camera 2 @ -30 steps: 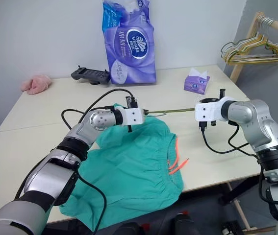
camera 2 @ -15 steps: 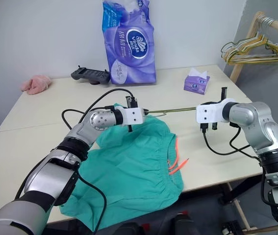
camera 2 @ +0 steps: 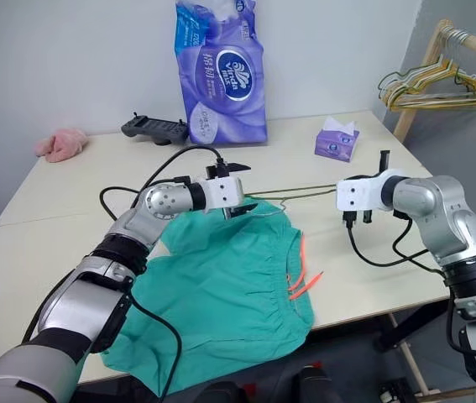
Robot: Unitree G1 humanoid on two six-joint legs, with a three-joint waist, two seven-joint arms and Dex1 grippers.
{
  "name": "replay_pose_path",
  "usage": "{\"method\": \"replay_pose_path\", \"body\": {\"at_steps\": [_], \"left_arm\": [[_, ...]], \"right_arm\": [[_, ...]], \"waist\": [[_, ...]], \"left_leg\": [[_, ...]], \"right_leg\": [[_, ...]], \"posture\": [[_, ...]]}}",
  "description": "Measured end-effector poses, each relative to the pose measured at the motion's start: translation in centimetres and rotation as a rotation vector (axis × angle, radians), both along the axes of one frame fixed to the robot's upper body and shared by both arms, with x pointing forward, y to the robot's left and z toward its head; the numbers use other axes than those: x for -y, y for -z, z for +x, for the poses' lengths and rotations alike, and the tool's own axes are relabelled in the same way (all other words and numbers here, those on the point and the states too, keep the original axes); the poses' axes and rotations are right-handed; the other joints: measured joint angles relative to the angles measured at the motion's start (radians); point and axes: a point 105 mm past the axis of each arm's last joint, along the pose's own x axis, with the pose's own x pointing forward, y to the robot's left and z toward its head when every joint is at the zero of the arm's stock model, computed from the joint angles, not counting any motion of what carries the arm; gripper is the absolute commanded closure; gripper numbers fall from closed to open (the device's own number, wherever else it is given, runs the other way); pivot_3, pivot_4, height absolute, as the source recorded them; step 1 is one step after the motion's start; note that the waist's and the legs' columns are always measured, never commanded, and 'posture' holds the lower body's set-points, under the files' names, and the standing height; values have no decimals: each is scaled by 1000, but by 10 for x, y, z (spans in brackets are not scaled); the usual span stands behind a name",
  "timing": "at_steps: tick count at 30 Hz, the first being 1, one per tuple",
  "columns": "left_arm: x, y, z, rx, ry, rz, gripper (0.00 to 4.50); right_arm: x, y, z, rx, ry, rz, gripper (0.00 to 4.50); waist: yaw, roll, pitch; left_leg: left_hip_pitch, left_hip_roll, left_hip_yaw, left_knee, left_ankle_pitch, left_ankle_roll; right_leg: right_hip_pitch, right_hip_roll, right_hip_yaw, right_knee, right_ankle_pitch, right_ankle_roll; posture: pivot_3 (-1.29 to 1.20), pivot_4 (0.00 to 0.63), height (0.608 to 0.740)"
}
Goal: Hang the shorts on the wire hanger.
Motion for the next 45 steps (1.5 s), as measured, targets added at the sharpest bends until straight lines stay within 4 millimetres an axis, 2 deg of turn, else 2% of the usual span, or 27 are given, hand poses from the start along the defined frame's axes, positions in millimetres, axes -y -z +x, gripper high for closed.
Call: {"method": "replay_pose_path", "body": {"at_steps": [7, 9, 13, 15, 16, 18, 21, 23, 26, 29, 33, 36, 39, 45], "left_arm": [[-22, 9, -23, -96, 70, 46, 33], [-32, 13, -28, -149, 68, 41, 33], [-51, 9, -30, -241, -14, -121, 33], [-51, 5, -30, -254, -29, -172, 33], [-47, 3, -33, -266, -19, -203, 33], [-32, 6, -50, -313, 39, -327, 33], [-20, 36, -78, -477, 68, -445, 33], [-16, 42, -93, -552, 85, -501, 33], [-11, 37, -110, -611, 113, -558, 33], [-14, 45, -126, -690, 102, -570, 33], [-24, 55, -142, -797, 68, -555, 33], [-40, 66, -166, -907, 59, -487, 33], [-49, 81, -181, -984, 36, -472, 33], [-52, 77, -177, -946, 16, -534, 33]], "right_arm": [[35, 18, -8, -97, 135, 71, 4500], [51, 22, -13, -138, 196, 110, 4500], [91, 40, -35, -301, 370, 261, 4500], [96, 50, -44, -379, 411, 331, 4500], [97, 56, -51, -434, 426, 368, 4500], [100, 73, -79, -632, 465, 451, 4500], [103, 97, -121, -941, 538, 595, 4500], [100, 100, -145, -1103, 565, 660, 4500], [92, 97, -173, -1287, 571, 740, 4500], [88, 96, -196, -1444, 603, 809, 4500], [86, 98, -211, -1542, 638, 846, 4500], [84, 98, -220, -1606, 662, 849, 4500], [81, 99, -223, -1638, 661, 864, 4500], [80, 106, -219, -1634, 684, 865, 4500]], "waist": [[1, 0, 0], [1, 0, 0], [4, 0, 0], [4, 0, 0], [4, 0, -1], [5, 2, -3], [3, 2, -3], [-2, 2, -3], [-2, 2, -5], [-1, 2, -8], [0, -1, -8], [-2, 0, -8], [1, 0, -9], [20, -3, -8]], "left_leg": [[0, 0, 0, 0, 0, 0], [0, 0, 0, 0, 0, 0], [0, 0, 0, 1, 0, 0], [0, 0, 0, 1, 0, 0], [0, 0, 1, 1, 0, 0], [0, 0, 0, 1, -1, 2], [0, 0, 0, 2, -3, 4], [0, 0, 0, 3, -3, 4], [2, 1, 0, 2, -3, 4], [3, 0, 1, 2, -4, 4], [3, 0, 1, 2, -4, 4], [3, 1, 1, 1, -5, 4], [5, 0, 1, 2, -5, 4], [6, 0, 2, 2, -5, 4]], "right_leg": [[0, 0, 0, 0, 0, 0], [0, 0, 0, 0, 0, 0], [0, 0, -1, 0, 0, 0], [1, 0, 0, 0, 0, 1], [1, 0, 0, 0, 0, 1], [2, -1, 0, 0, -1, 3], [2, -5, 0, 1, -1, 3], [3, -5, 1, 1, -3, 7], [5, -4, 0, 0, -5, 9], [5, -2, 1, 0, -7, 11], [5, 0, 1, 0, -7, 11], [5, 1, 1, 0, -9, 11], [5, 1, 1, 0, -9, 11], [6, 0, 1, 0, -9, 11]], "posture": [[-3, 51, 740], [-9, 52, 740], [-13, 52, 740], [-37, 40, 740], [-37, 40, 740], [-42, 41, 740], [-42, 41, 740], [-34, 38, 740], [-24, 36, 740], [-24, 36, 740], [-19, 51, 740], [-9, 47, 740], [-3, 47, 740], [3, 58, 740]]}}
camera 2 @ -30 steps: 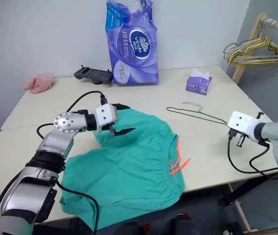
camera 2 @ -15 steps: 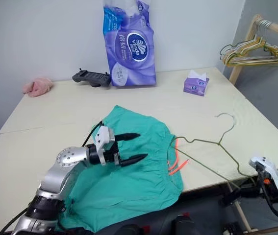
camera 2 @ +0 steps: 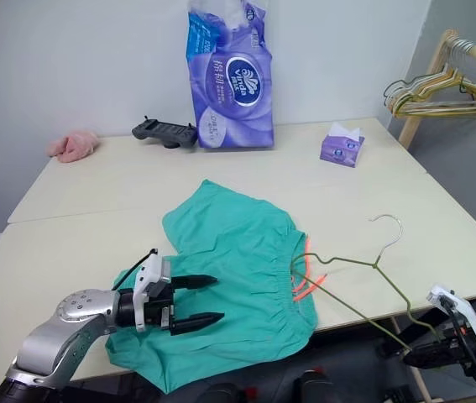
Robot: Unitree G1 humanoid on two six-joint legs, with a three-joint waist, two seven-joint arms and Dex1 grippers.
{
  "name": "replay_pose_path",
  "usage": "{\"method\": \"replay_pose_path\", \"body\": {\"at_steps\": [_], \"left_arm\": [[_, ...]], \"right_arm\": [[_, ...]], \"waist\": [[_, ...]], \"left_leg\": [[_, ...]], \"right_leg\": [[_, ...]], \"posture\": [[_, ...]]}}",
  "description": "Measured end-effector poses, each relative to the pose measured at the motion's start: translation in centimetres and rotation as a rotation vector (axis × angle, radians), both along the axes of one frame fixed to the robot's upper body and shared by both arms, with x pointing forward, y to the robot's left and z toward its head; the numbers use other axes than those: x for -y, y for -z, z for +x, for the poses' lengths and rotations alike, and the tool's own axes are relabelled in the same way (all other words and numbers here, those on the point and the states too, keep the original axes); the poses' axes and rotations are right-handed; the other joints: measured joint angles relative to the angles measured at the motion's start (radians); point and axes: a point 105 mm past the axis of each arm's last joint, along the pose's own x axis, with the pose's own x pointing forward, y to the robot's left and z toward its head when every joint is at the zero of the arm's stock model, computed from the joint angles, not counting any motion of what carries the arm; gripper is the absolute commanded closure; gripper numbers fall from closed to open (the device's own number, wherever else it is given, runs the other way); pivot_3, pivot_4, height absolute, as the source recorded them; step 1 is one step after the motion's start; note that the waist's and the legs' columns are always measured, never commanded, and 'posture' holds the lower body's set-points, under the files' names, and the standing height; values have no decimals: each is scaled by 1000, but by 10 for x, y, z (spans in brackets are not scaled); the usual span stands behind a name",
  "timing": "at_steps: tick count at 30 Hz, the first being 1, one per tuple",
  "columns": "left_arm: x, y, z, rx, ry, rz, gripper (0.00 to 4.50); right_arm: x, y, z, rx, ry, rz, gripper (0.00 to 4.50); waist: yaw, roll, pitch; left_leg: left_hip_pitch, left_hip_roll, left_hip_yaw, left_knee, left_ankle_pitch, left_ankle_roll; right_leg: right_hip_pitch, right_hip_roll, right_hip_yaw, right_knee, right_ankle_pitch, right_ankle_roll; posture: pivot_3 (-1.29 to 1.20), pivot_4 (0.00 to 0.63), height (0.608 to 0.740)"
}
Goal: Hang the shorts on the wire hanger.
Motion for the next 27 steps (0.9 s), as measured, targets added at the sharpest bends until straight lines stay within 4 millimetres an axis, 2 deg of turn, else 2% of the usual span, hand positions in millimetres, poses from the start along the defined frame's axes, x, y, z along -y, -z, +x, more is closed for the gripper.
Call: {"method": "replay_pose_path", "body": {"at_steps": [6, 10, 17, 27], "left_arm": [[12, -4, 8, 37, -44, -49, 33], [21, -7, 7, 46, -37, -58, 33], [24, -11, 11, 60, -31, -55, 33], [27, -15, 16, 74, -22, -50, 33]], "right_arm": [[-3, 11, -1, -26, 12, -8, 4500], [4, 13, 0, -25, 36, -11, 4500], [16, 22, -8, -56, 71, -26, 4500], [-17, 19, -11, -69, 12, 74, 4500]], "waist": [[7, 0, 0], [7, -1, 1], [6, -2, 1], [5, -4, 3]], "left_leg": [[-2, 0, 0, 0, 0, 0], [-2, 0, 0, 0, 0, 0], [-2, 0, 0, 0, 0, 0], [-2, 1, -1, -1, 0, 0]], "right_leg": [[0, 0, 0, 0, 0, 0], [0, 0, 0, 0, 0, 0], [0, 0, 0, 0, 0, 0], [0, 1, 0, 0, 0, 0]], "posture": [[9, 60, 740], [5, 68, 740], [-5, 76, 740], [6, 75, 740]]}}
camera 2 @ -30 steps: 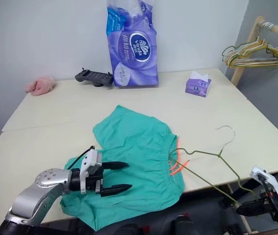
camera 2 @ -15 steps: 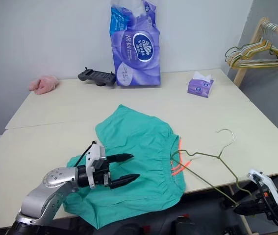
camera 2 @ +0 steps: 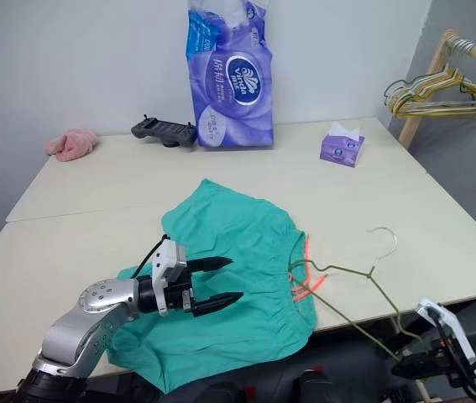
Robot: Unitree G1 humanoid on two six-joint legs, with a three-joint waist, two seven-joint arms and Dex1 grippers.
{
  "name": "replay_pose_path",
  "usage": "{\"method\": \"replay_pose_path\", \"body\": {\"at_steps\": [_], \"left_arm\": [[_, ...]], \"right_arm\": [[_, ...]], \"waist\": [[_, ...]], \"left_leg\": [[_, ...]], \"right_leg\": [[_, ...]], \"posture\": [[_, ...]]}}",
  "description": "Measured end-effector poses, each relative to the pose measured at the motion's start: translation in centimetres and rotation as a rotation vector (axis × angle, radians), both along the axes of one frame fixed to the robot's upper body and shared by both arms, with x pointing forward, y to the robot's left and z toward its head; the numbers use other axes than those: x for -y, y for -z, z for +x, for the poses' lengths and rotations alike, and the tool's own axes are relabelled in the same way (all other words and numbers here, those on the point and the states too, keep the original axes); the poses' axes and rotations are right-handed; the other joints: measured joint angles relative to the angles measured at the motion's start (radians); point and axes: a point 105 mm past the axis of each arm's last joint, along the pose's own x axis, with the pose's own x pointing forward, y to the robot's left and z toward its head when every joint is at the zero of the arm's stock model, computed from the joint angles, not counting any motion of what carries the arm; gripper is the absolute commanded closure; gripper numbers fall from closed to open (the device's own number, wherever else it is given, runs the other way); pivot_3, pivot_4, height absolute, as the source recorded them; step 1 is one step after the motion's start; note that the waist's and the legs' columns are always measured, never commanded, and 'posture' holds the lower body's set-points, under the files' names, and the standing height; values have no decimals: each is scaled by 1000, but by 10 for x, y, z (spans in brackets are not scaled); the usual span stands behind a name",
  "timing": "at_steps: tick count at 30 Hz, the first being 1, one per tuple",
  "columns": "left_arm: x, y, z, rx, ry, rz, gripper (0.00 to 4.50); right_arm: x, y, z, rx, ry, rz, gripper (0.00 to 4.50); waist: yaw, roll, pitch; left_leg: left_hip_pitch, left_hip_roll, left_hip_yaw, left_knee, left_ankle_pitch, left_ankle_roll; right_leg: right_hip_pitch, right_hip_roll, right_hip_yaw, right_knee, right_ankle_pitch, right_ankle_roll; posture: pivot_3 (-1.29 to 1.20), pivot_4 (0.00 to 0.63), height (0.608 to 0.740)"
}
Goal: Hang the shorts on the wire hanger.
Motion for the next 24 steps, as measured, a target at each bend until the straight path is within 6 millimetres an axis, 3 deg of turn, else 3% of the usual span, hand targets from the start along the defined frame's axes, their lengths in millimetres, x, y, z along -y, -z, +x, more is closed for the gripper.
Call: {"method": "replay_pose_path", "body": {"at_steps": [9, 24], "left_arm": [[0, -1, 1, 15, -1, 7, 33], [-1, -1, 17, 55, -30, 0, 33]], "right_arm": [[-11, 11, 7, -9, -6, 3, 4500], [-49, 26, 69, -4, 157, 69, 4500]], "waist": [[1, -2, 1], [1, -5, 3]], "left_leg": [[0, 0, -1, 0, 0, 0], [-1, 1, -1, 0, 0, 0]], "right_leg": [[0, 0, -1, 0, 0, 0], [0, -1, 0, 0, 0, 0]], "posture": [[21, 82, 740], [18, 72, 740]]}}
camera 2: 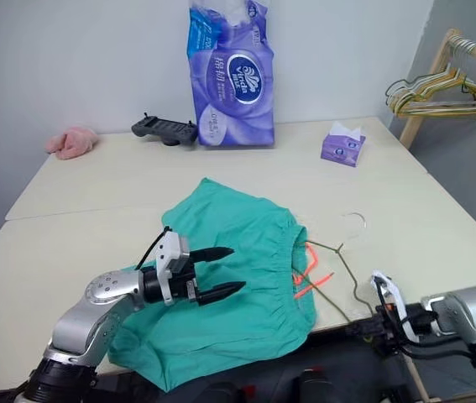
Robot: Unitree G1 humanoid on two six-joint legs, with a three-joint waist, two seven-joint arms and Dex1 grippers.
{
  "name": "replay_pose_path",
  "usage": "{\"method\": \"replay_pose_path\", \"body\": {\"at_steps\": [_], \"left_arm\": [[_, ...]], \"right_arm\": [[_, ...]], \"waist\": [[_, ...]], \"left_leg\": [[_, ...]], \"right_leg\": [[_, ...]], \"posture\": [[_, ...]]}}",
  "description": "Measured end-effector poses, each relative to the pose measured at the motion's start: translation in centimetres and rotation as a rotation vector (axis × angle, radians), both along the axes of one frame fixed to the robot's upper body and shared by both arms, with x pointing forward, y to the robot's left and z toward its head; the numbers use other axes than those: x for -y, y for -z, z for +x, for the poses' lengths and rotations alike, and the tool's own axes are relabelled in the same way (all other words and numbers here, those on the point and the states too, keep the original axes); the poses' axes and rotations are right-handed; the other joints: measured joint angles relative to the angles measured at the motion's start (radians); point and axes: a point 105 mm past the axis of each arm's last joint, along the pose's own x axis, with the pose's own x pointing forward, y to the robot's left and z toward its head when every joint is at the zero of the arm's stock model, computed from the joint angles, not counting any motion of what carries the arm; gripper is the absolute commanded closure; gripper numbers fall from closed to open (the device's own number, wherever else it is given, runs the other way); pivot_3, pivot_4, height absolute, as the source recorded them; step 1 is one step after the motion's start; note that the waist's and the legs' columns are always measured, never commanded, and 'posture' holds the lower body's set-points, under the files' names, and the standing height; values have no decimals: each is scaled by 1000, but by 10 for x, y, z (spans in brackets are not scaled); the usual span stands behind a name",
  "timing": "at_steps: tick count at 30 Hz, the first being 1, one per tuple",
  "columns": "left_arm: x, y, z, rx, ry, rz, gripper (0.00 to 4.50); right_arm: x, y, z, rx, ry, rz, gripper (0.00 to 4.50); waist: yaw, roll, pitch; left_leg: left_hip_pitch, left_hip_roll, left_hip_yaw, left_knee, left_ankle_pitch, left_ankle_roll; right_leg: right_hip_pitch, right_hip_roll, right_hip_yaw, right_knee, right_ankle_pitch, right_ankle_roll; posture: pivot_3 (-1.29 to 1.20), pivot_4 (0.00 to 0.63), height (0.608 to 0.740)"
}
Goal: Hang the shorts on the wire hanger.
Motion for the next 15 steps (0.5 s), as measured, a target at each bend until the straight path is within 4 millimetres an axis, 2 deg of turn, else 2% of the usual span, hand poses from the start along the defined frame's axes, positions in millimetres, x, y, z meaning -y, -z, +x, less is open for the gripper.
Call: {"method": "replay_pose_path", "body": {"at_steps": [6, 15], "left_arm": [[-3, 5, 3, 1, -8, 2, 33], [-4, 4, 7, 18, -2, 6, 33]], "right_arm": [[-10, 3, 9, -9, 17, 36, 4500], [-18, 0, 19, -33, -4, 32, 4500]], "waist": [[-29, -8, -3], [-60, -9, -3]], "left_leg": [[2, 3, 1, 0, 0, 0], [3, 5, 5, 0, 0, 0]], "right_leg": [[1, 0, 1, 0, 0, 0], [0, 2, 3, 1, 3, 0]], "posture": [[17, 61, 740], [14, 56, 740]]}}
